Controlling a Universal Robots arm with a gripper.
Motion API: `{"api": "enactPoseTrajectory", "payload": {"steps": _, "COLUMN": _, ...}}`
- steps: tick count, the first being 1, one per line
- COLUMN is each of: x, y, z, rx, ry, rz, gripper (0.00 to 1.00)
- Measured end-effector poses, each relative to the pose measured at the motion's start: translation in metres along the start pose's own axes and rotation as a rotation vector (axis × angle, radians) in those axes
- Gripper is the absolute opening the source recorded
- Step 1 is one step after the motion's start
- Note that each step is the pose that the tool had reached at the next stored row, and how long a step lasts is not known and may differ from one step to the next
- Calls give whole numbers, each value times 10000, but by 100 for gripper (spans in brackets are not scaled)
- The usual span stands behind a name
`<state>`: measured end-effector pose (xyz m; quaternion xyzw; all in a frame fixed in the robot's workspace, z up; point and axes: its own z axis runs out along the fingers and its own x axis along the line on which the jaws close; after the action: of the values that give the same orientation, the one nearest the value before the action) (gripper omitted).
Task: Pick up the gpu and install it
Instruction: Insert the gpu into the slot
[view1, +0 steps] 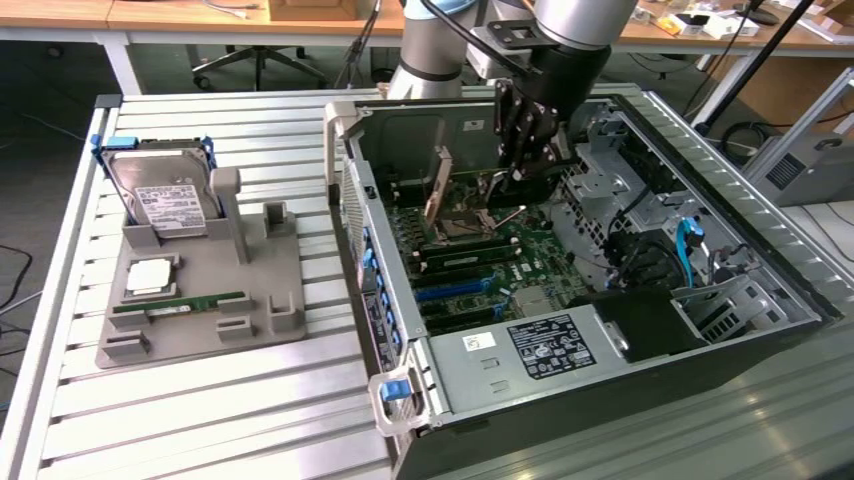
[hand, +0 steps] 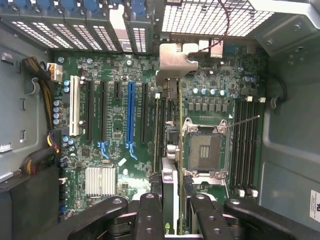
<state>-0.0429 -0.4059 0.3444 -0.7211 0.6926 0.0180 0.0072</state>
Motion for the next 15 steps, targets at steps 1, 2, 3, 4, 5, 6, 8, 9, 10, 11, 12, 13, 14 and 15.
{"api": "enactPoseTrajectory", "payload": {"steps": 1, "x": 0, "y": 0, "z": 1, "rx": 1, "ry": -1, "rz": 0, "gripper": 27}}
{"api": "enactPoseTrajectory", "payload": {"steps": 2, "x": 0, "y": 0, "z": 1, "rx": 1, "ry": -1, "rz": 0, "gripper": 27}}
{"api": "enactPoseTrajectory", "payload": {"steps": 3, "x": 0, "y": 0, "z": 1, "rx": 1, "ry": -1, "rz": 0, "gripper": 27}}
{"api": "enactPoseTrajectory", "payload": {"steps": 4, "x": 0, "y": 0, "z": 1, "rx": 1, "ry": -1, "rz": 0, "gripper": 27}}
{"api": "enactPoseTrajectory", "payload": {"steps": 5, "x": 0, "y": 0, "z": 1, "rx": 1, "ry": -1, "rz": 0, "gripper": 27}}
{"api": "enactPoseTrajectory", "payload": {"steps": 6, "x": 0, "y": 0, "z": 1, "rx": 1, "ry": -1, "rz": 1, "gripper": 27}}
{"api": "enactPoseTrajectory", "payload": {"steps": 8, "x": 2, "y": 0, "z": 2, "rx": 2, "ry": -3, "rz": 0, "gripper": 27}}
{"api": "enactPoseTrajectory", "payload": {"steps": 9, "x": 4, "y": 0, "z": 3, "rx": 2, "ry": -4, "rz": 0, "gripper": 27}}
{"api": "enactPoseTrajectory", "payload": {"steps": 10, "x": 7, "y": 0, "z": 3, "rx": 1, "ry": -2, "rz": 0, "gripper": 27}}
{"api": "enactPoseTrajectory", "payload": {"steps": 11, "x": 13, "y": 0, "z": 3, "rx": 0, "ry": -1, "rz": 0, "gripper": 27}}
{"api": "enactPoseTrajectory", "payload": {"steps": 12, "x": 23, "y": 1, "z": 4, "rx": 0, "ry": -1, "rz": 0, "gripper": 27}}
{"api": "enactPoseTrajectory", "payload": {"steps": 13, "x": 32, "y": 1, "z": 5, "rx": 1, "ry": -1, "rz": 0, "gripper": 27}}
{"api": "enactPoseTrajectory", "payload": {"steps": 14, "x": 38, "y": 1, "z": 5, "rx": 0, "ry": 0, "rz": 0, "gripper": 27}}
{"api": "enactPoseTrajectory", "payload": {"steps": 15, "x": 51, "y": 2, "z": 6, "rx": 1, "ry": -2, "rz": 1, "gripper": 27}}
